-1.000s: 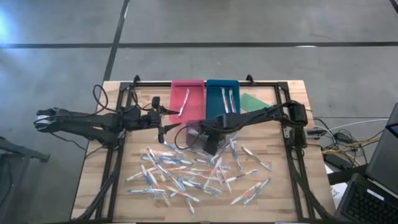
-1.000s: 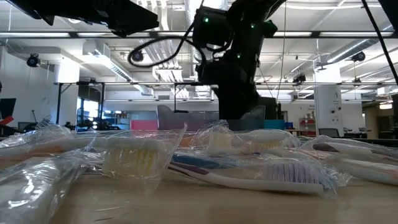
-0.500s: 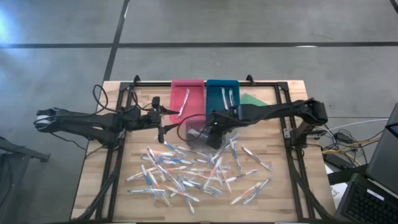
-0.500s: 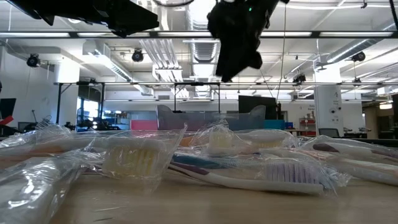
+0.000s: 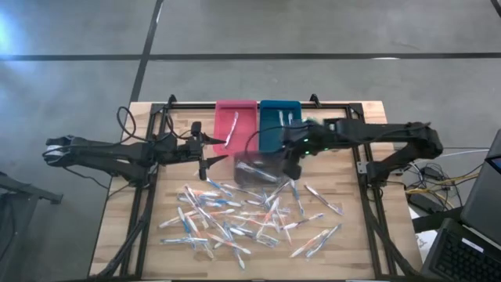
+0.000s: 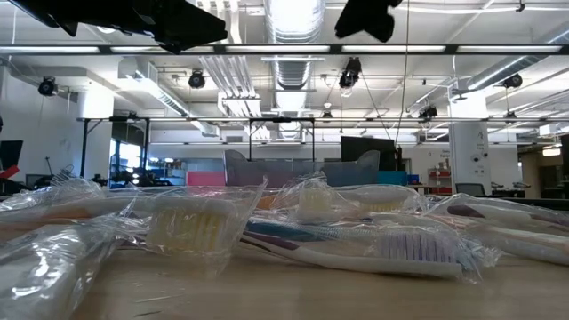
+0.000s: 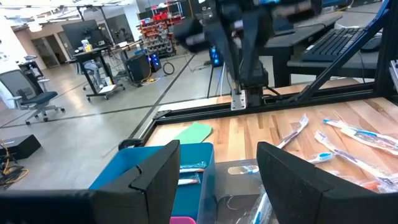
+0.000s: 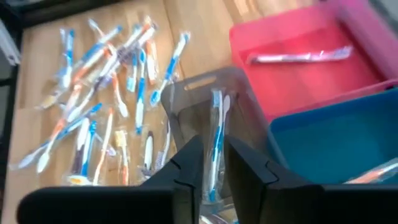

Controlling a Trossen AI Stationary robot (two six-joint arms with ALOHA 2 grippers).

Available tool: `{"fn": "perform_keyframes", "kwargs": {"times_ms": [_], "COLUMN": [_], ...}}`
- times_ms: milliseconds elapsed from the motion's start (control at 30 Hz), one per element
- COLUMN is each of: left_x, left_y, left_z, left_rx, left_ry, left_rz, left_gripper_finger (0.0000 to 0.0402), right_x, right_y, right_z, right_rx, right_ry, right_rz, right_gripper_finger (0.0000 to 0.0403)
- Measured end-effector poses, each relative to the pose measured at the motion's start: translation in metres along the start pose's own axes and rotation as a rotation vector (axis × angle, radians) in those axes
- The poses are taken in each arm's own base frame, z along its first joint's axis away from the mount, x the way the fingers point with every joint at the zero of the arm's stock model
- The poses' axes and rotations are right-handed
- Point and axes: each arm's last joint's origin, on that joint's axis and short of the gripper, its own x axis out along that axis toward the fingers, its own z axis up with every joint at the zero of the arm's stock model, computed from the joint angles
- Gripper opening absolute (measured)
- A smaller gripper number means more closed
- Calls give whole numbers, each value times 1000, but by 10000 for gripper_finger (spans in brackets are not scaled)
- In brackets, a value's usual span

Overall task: Pick & Place Toothbrushes
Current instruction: Put the purple toothbrush into the pink bin

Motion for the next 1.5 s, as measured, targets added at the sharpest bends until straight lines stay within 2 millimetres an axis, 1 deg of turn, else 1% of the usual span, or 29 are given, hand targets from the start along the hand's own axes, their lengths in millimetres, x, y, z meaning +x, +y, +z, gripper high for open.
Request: {"fn": "perform_keyframes", "kwargs": {"times_ms": [167, 400, 533, 733, 933, 1100, 1333, 1500], "left_x": [0, 0, 0, 0, 0, 0, 0, 0], "left_y": [0, 0, 0, 0, 0, 0, 0, 0], "left_z": [0, 0, 0, 0, 0, 0, 0, 0], "left_rx": [0, 0, 0, 0, 0, 0, 0, 0], "left_ry": [1, 0, 1, 1, 1, 1, 2, 2], "left_rz": [0, 0, 0, 0, 0, 0, 0, 0], "left_gripper_finger": [218, 218, 218, 218, 218, 218, 218, 218], "right_x": [-36, -85, -107, -130, -143, -149, -146, -139], "right_y": [-3, -8, -10, -13, -15, -16, -18, -18], "right_z": [-3, -11, -16, -22, -27, -30, -35, -37], "right_rx": [-52, -136, -211, -319, -374, -379, -382, -382], "right_ry": [-59, -165, -228, -297, -337, -342, -282, -256], "right_rz": [14, 32, 34, 27, 21, 21, 18, 16], "right_gripper_finger": [34, 14, 9, 15, 24, 14, 12, 9]}}
